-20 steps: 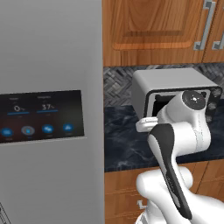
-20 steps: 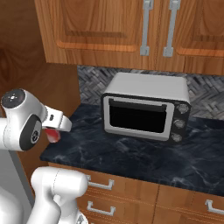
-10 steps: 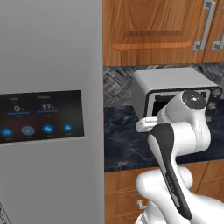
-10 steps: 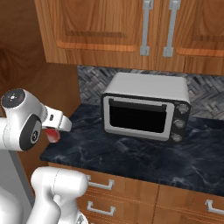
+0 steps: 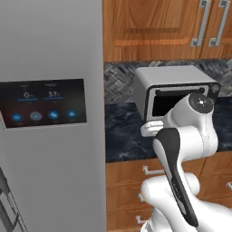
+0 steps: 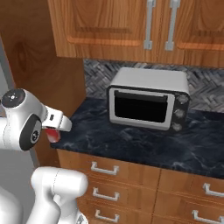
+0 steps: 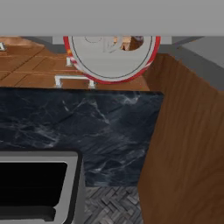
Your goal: Four empty soda cans are scattered around the kitchen. Gather all the cans and cluster them next to the stove for recycling.
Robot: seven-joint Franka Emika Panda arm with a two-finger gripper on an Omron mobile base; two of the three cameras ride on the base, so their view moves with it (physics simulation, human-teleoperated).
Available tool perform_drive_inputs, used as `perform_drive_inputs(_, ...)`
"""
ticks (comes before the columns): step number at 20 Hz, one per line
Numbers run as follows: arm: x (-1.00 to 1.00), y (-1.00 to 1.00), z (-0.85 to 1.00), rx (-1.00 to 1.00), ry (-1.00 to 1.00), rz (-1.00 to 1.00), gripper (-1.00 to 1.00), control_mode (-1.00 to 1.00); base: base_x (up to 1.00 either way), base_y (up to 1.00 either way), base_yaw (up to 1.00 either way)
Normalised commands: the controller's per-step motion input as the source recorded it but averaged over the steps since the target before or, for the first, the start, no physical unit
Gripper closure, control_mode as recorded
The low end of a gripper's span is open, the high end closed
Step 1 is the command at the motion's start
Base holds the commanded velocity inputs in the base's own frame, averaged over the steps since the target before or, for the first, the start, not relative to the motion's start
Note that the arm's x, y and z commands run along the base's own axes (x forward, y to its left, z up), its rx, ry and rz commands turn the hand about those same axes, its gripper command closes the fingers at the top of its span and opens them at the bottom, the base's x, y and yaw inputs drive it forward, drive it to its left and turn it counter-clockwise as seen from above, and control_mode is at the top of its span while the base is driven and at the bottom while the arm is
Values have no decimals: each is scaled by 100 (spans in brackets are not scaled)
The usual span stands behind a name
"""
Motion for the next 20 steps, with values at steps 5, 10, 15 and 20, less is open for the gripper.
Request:
perform_drive_inputs(5, 0, 0, 0, 0, 0, 0, 100, 100, -58, -1, 18)
perform_drive_inputs(10, 0, 0, 0, 0, 0, 0, 100, 100, -46, -1, 55)
perform_drive_inputs(15, 0, 0, 0, 0, 0, 0, 100, 100, -28, 0, 81)
perform_drive_inputs(20, 0, 0, 0, 0, 0, 0, 100, 100, -5, 4, 95)
